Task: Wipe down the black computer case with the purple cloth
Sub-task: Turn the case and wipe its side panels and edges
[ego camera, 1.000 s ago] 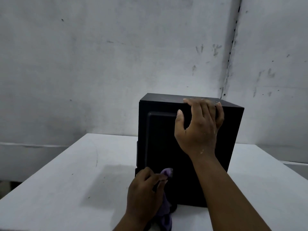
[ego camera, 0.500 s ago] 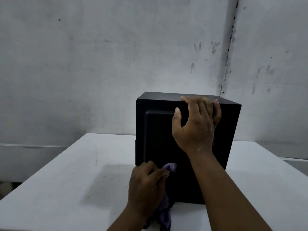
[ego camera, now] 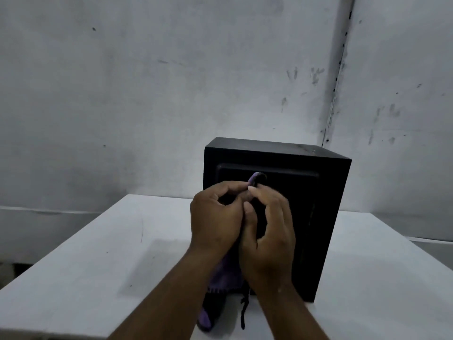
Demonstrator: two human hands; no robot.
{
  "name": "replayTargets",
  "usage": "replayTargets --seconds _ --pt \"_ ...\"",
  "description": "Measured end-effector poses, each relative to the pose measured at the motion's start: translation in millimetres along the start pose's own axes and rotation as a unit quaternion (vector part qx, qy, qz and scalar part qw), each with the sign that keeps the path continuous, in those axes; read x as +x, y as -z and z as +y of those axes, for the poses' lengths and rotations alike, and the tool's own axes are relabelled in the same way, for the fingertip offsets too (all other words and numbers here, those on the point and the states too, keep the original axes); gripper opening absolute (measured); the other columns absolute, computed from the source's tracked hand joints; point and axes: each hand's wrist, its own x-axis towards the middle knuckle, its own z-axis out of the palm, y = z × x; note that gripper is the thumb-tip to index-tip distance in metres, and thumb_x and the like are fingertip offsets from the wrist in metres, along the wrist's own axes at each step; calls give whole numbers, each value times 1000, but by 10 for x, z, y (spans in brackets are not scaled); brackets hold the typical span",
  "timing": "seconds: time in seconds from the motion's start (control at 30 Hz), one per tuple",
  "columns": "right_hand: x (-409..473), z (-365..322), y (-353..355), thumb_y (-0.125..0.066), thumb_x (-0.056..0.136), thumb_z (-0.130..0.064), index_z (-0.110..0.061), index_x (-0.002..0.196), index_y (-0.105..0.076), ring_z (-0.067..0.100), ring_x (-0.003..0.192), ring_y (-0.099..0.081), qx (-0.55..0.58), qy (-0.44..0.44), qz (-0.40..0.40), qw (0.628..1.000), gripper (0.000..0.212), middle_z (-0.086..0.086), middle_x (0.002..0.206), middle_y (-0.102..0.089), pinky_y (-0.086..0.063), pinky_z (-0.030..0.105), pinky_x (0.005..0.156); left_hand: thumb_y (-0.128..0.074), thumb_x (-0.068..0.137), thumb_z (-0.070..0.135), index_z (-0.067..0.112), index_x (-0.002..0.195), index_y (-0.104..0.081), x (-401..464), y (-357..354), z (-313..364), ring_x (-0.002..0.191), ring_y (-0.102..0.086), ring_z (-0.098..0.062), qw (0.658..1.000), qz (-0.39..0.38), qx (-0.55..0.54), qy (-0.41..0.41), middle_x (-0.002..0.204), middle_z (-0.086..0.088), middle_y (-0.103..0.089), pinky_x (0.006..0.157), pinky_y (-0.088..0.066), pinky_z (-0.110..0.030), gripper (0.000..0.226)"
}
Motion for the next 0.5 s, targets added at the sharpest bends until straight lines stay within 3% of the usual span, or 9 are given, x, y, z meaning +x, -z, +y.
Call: replayTargets --seconds 0.13,0.3,0.4,0.5 --pt "-70 -95 25 -66 101 -16 -25 131 -61 15 120 -65 90 -141 32 985 31 -7 127 -65 -57 40 98 -78 90 12 25 97 -81 -27 1 69 85 -75 -2 995 -59 -61 53 88 12 -80 74 -57 -15 15" --pt "59 -38 85 -74 95 -24 -34 117 -71 4 111 -68 117 -235 -6 965 25 -16 114 -72 -59 35 95 -72 96 12 25 101 -81 63 86 90 90 -75 -3 995 -86 -38 37 92 12 -79 81 -59 -19 17" --pt "228 68 127 -77 92 -18 -28 111 -76 2 104 -69 55 -180 36 981 22 -13 109 -74 -58 30 94 -71 96 15 31 105 -78 165 99 119 96 -71 1 997 -57 28 -44 96 17 -78 88 -57 -19 19" --pt "283 213 78 -77 91 -6 -10 105 -79 8 94 -67 -65 -71 79 992 16 2 104 -73 -46 6 92 -72 93 26 33 113 -76 327 76 80 108 -56 -10 958 42 205 -198 112 18 -68 92 -48 -23 22"
